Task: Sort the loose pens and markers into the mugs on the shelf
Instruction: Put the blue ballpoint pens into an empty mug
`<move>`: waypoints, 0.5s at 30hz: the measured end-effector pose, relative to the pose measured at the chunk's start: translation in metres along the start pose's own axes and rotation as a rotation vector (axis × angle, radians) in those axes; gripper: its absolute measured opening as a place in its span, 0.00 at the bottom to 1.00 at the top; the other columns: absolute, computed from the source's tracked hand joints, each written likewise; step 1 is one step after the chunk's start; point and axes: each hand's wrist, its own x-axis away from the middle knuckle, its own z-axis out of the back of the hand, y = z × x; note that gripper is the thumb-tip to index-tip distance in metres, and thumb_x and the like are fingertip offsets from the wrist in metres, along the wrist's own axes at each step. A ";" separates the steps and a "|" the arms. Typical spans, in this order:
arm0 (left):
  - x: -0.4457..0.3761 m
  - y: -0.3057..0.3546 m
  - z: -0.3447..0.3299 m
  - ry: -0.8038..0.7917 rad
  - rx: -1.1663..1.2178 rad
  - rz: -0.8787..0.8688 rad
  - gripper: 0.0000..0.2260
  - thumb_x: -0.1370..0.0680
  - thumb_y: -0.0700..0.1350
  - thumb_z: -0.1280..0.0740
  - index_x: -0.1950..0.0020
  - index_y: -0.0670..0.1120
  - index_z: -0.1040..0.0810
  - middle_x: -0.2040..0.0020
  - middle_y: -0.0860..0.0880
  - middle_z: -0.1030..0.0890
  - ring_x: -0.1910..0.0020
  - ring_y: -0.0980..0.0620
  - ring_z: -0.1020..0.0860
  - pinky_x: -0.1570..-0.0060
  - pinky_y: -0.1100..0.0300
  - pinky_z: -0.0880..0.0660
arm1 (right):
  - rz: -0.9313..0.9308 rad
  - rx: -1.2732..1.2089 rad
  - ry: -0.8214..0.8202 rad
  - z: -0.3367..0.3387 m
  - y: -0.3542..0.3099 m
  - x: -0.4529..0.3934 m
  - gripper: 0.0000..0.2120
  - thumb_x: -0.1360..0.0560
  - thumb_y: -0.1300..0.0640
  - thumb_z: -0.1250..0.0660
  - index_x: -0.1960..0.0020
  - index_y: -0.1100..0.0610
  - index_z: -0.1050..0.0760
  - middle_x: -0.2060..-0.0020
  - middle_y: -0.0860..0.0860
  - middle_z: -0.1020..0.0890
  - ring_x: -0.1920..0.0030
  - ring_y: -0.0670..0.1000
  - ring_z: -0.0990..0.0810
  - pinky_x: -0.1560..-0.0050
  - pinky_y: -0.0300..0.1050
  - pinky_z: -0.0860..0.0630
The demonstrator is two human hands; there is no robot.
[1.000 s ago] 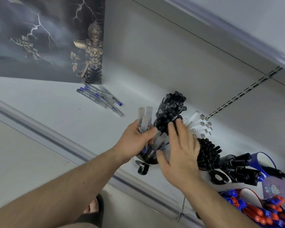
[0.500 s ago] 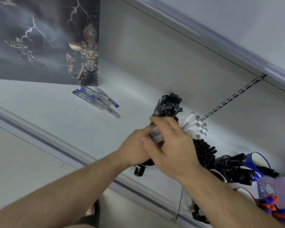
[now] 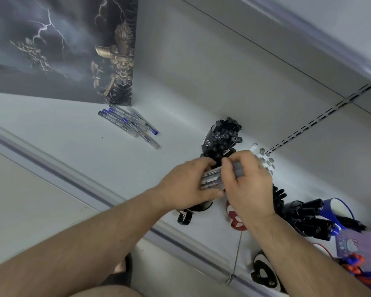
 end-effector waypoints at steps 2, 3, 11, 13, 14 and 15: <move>0.008 -0.020 0.002 0.093 0.058 0.078 0.32 0.32 0.60 0.25 0.33 0.50 0.30 0.43 0.54 0.26 0.47 0.55 0.26 0.46 0.62 0.29 | 0.047 0.004 0.013 -0.002 0.011 0.002 0.14 0.22 0.49 0.39 0.53 0.59 0.24 0.61 0.52 0.20 0.64 0.49 0.21 0.64 0.44 0.24; 0.014 -0.027 0.002 0.150 0.079 0.123 0.31 0.33 0.57 0.24 0.34 0.51 0.30 0.44 0.55 0.27 0.48 0.56 0.27 0.47 0.63 0.30 | 0.093 0.022 0.015 -0.005 0.015 0.005 0.14 0.22 0.50 0.38 0.53 0.60 0.24 0.60 0.53 0.20 0.65 0.50 0.21 0.66 0.46 0.22; 0.033 -0.052 -0.016 0.002 0.068 0.286 0.44 0.39 0.57 0.26 0.27 0.48 0.38 0.31 0.50 0.35 0.31 0.48 0.35 0.32 0.52 0.34 | 0.264 0.203 -0.163 -0.042 0.029 0.037 0.10 0.24 0.51 0.38 0.47 0.56 0.28 0.53 0.55 0.22 0.60 0.57 0.20 0.59 0.49 0.22; 0.034 -0.053 -0.018 -0.045 0.041 0.309 0.48 0.41 0.60 0.28 0.25 0.49 0.41 0.28 0.51 0.37 0.29 0.49 0.38 0.31 0.49 0.36 | 0.216 0.347 -0.237 -0.044 0.026 0.044 0.15 0.24 0.48 0.39 0.43 0.56 0.25 0.46 0.54 0.22 0.53 0.59 0.22 0.50 0.53 0.29; 0.034 -0.052 -0.019 -0.059 0.038 0.316 0.49 0.42 0.61 0.28 0.25 0.49 0.42 0.28 0.51 0.38 0.28 0.49 0.38 0.30 0.49 0.36 | 0.178 0.417 -0.286 -0.044 0.023 0.048 0.19 0.24 0.46 0.40 0.40 0.56 0.25 0.40 0.53 0.23 0.47 0.59 0.24 0.46 0.54 0.33; 0.033 -0.051 -0.019 -0.067 0.038 0.320 0.49 0.42 0.62 0.29 0.25 0.50 0.42 0.28 0.52 0.38 0.28 0.49 0.39 0.30 0.48 0.36 | 0.144 0.463 -0.340 -0.044 0.018 0.051 0.24 0.24 0.44 0.42 0.35 0.57 0.26 0.33 0.54 0.26 0.40 0.59 0.27 0.41 0.55 0.36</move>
